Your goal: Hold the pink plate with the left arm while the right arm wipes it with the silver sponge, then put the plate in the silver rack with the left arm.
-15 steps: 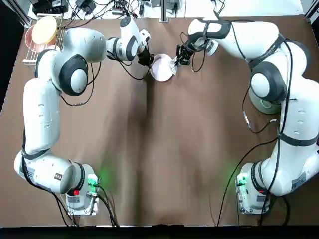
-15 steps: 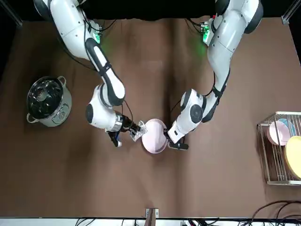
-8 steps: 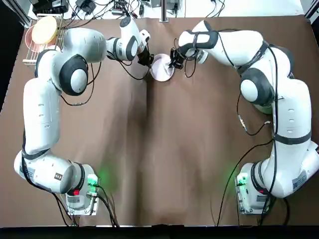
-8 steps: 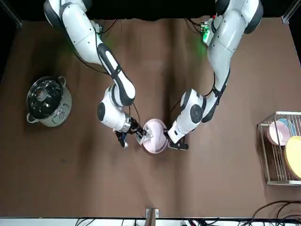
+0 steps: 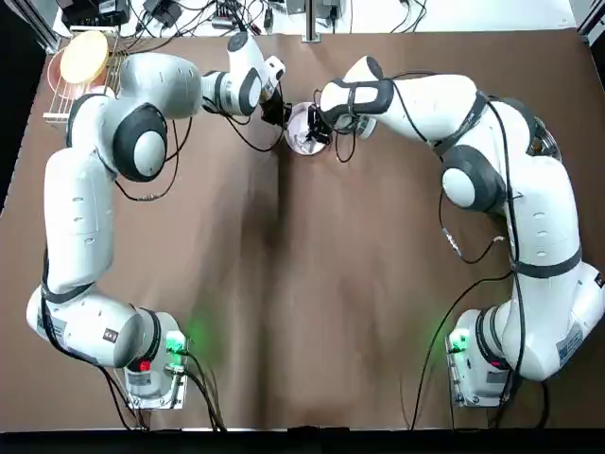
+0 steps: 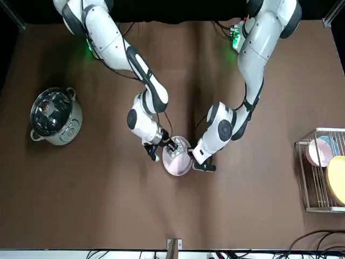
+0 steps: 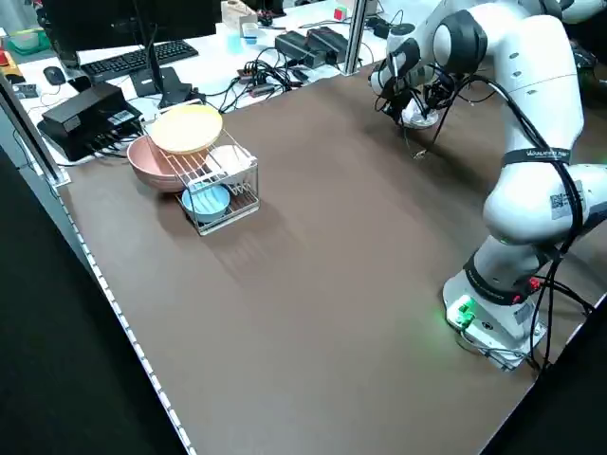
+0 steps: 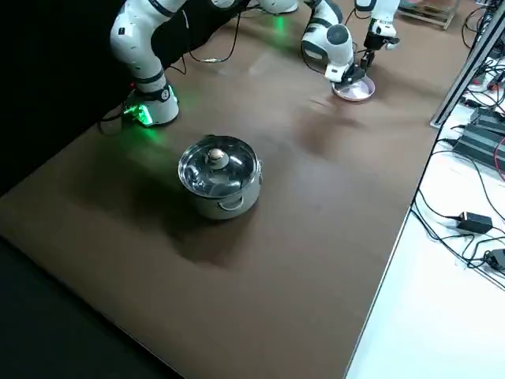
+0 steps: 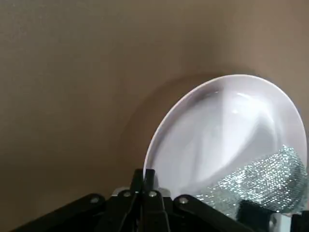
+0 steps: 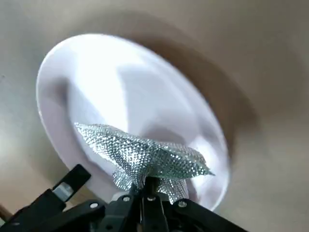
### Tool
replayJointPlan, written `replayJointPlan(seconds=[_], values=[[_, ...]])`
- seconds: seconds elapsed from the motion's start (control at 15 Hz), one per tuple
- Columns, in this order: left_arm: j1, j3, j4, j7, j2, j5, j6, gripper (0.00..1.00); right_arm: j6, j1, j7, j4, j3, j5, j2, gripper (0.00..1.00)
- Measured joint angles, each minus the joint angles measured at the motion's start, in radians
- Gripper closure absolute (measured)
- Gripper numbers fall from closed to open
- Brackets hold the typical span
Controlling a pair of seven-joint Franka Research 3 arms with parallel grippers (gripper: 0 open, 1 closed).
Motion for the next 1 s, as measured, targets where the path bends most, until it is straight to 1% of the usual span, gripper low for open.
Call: replayJointPlan(seconds=[0.07, 0.13, 0.33, 0.53, 0.73, 0.87, 1.0], values=[[0.0, 0.0, 0.0, 0.0, 0.0, 0.0, 0.0, 0.98, 0.003, 0.005, 0.016, 0.019, -0.002, 0.0, 0.009, 0.98], [0.0, 0.0, 0.0, 0.0, 0.0, 0.0, 0.0, 0.98, 0.023, 0.005, 0.059, 0.061, -0.014, 0.0, 0.028, 0.98], [0.0, 0.0, 0.0, 0.0, 0.0, 0.0, 0.0, 0.98, 0.031, -0.007, 0.091, 0.1, -0.052, 0.0, 0.048, 0.98], [-0.001, 0.0, 0.0, 0.0, 0.0, 0.0, 0.001, 0.98, 0.024, -0.014, 0.092, 0.104, -0.086, -0.001, 0.057, 0.98], [-0.002, -0.001, 0.0, 0.0, 0.001, 0.0, 0.005, 0.98, 0.019, -0.008, 0.091, 0.103, -0.091, -0.013, 0.059, 0.98], [-0.002, -0.001, 0.0, 0.0, 0.001, 0.0, 0.006, 0.98, 0.017, 0.009, 0.091, 0.095, -0.095, -0.05, 0.059, 0.98], [-0.002, -0.001, 0.0, 0.0, 0.002, 0.0, 0.006, 0.98, 0.017, 0.046, 0.091, 0.093, -0.112, -0.078, 0.059, 0.98]])
